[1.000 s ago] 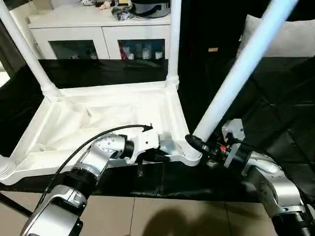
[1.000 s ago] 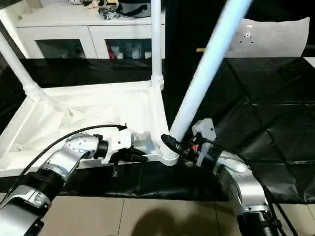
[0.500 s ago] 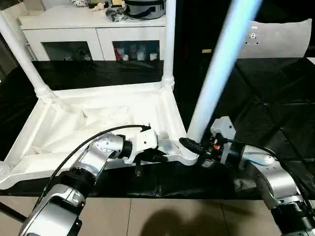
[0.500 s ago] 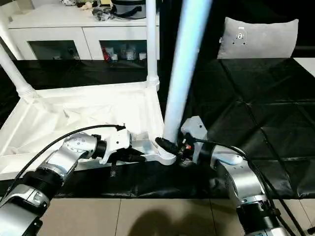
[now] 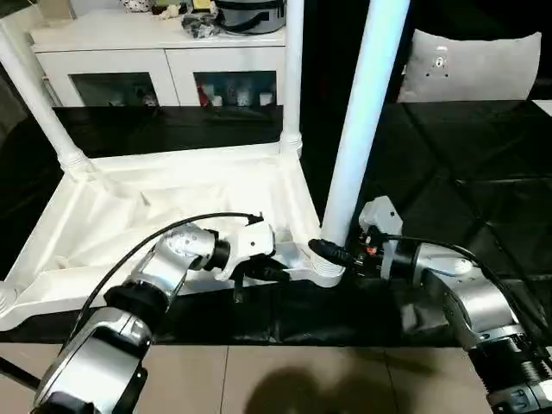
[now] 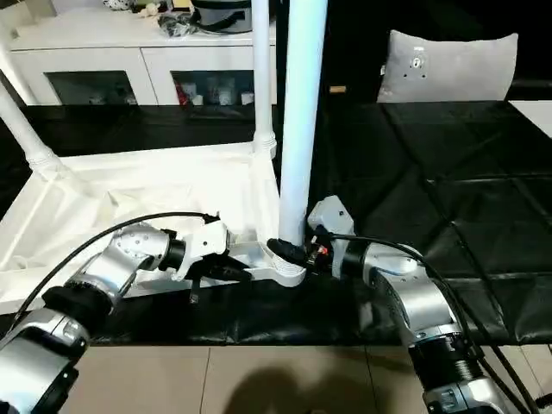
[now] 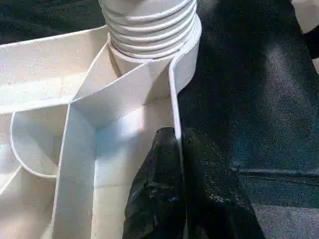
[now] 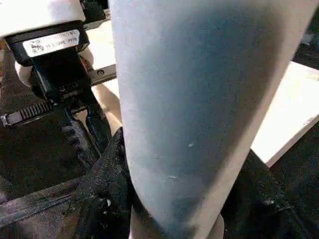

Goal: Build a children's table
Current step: Insert table leg to table base

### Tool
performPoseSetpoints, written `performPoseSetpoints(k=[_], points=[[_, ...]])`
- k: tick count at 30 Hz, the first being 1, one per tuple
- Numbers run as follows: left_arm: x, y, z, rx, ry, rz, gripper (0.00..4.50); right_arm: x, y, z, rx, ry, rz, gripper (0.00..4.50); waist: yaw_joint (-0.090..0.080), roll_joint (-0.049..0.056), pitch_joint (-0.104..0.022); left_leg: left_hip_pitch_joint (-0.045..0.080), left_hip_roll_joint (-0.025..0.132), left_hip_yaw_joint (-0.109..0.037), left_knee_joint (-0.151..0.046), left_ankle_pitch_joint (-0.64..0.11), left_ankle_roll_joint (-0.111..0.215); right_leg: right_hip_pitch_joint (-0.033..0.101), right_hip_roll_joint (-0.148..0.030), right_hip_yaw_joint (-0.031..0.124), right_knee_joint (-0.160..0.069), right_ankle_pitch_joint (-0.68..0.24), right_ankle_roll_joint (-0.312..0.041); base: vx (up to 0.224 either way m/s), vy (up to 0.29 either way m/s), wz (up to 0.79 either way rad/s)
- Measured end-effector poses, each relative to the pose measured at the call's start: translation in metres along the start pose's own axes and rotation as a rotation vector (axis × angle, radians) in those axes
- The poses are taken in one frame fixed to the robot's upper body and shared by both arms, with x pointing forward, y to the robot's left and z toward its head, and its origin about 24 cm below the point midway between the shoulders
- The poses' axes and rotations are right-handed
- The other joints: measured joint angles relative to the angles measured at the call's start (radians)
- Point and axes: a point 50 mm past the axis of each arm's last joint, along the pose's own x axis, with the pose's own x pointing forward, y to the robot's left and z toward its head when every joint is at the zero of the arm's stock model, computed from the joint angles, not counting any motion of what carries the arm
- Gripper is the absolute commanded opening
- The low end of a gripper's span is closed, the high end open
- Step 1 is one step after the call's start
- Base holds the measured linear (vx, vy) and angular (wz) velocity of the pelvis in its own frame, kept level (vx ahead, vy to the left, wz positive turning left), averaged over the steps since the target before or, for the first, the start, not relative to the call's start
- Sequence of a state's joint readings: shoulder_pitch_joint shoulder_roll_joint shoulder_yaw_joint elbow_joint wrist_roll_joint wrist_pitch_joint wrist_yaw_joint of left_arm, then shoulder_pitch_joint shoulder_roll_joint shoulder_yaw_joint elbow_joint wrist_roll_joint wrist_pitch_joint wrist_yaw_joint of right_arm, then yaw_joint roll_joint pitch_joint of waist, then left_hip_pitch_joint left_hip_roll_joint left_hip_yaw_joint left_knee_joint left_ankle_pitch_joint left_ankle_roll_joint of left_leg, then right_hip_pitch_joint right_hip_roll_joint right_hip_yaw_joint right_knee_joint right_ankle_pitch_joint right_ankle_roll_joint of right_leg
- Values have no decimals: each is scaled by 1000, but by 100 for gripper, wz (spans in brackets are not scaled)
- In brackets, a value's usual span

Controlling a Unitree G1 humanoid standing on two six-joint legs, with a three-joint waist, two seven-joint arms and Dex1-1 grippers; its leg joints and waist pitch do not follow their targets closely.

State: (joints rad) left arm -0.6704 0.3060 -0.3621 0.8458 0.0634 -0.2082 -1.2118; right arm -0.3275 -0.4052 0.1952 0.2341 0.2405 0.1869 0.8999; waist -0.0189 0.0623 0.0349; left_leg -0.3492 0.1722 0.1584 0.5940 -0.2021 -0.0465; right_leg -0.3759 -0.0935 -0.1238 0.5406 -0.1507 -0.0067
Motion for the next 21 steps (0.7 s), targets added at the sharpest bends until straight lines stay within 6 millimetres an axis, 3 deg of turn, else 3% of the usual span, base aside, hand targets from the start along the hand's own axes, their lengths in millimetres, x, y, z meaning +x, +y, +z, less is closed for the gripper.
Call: performPoseSetpoints(k=[5,9,15,21], points=[[-2,2,-1,-12,-5,2,0,0,2,1,-1,-5,-9,188,-2,0,1,-1,0,-3,0,0,0,1,0,-3,-1,0,0,0,0,0],[-9,-4,-6,-82,-20,49,0,11,6,2,39,-35,-64,188,-12,4,2,-1,0,-5,-1,-1,-2,0,0,-3,-2,0,0,0,0,0],[-5,-24,-2,-211,-50,204,0,23,6,7,61,-66,-169,188,-59,9,5,-1,-1,-11,-2,-3,-5,0,0,-11,-4,-17,0,0,0,0],[18,-29,18,-240,-34,351,0,29,-7,10,80,-59,-312,188,-74,6,10,-2,-1,-14,-2,-4,-5,0,-1,-17,-10,-17,0,0,0,0]])
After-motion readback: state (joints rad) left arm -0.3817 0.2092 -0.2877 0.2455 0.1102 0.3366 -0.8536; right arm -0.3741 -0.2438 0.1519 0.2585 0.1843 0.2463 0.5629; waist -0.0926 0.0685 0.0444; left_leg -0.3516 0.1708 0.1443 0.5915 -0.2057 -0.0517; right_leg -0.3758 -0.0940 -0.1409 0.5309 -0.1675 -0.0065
